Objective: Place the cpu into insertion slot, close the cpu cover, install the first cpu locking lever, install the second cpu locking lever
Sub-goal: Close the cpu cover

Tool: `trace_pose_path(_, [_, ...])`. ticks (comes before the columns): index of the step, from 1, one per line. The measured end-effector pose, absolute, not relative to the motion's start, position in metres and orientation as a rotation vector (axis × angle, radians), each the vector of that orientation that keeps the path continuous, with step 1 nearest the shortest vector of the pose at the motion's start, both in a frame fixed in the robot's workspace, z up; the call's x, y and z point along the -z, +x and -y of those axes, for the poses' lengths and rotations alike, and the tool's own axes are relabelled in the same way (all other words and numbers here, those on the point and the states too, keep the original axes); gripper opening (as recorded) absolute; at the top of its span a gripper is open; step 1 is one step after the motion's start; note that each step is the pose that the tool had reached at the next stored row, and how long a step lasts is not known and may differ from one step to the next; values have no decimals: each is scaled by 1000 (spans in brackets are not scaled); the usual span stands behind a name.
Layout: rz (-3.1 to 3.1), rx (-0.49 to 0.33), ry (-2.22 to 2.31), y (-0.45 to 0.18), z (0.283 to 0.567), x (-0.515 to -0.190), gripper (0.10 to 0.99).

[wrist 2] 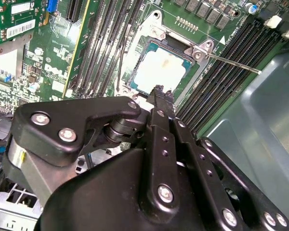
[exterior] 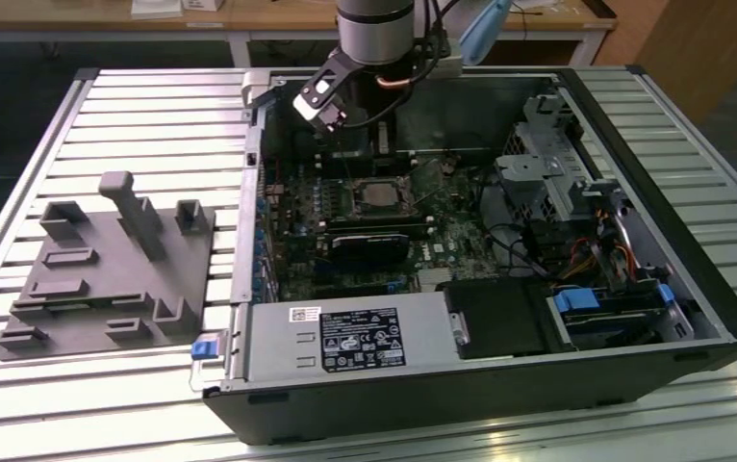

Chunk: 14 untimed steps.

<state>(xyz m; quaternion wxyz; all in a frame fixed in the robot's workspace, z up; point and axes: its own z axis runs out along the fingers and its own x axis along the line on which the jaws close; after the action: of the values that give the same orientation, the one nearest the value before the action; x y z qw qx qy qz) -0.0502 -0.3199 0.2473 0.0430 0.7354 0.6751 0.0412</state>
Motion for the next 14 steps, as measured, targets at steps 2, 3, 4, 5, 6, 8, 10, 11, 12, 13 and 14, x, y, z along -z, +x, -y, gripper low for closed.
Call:
trace_pose_path(2, [-2065, -126, 2249, -50, 320, -247, 106])
trace_pose_path(3, [-2065, -126, 2249, -50, 320, -247, 106])
trace_pose_path(4, [-2065, -126, 2249, -50, 320, -247, 106])
trace_pose_path(5, [-2065, -126, 2249, -50, 320, -247, 106])
trace_pose_path(6, [-2065, -125, 2249, -50, 320, -248, 106])
trace_pose_path(8, [-2065, -126, 2249, -50, 320, -251, 106])
trace_pose_path(10, [-2065, -126, 2249, -50, 320, -254, 106])
trace_pose_path(11, [-2065, -126, 2249, -50, 320, -255, 106])
trace_pose_path(12, [-2065, -126, 2249, -50, 320, -257, 106])
trace_pose_path(13, [-2065, -126, 2249, -50, 320, -258, 106])
trace_pose_path(14, [-2065, -126, 2249, -50, 320, -259, 106])
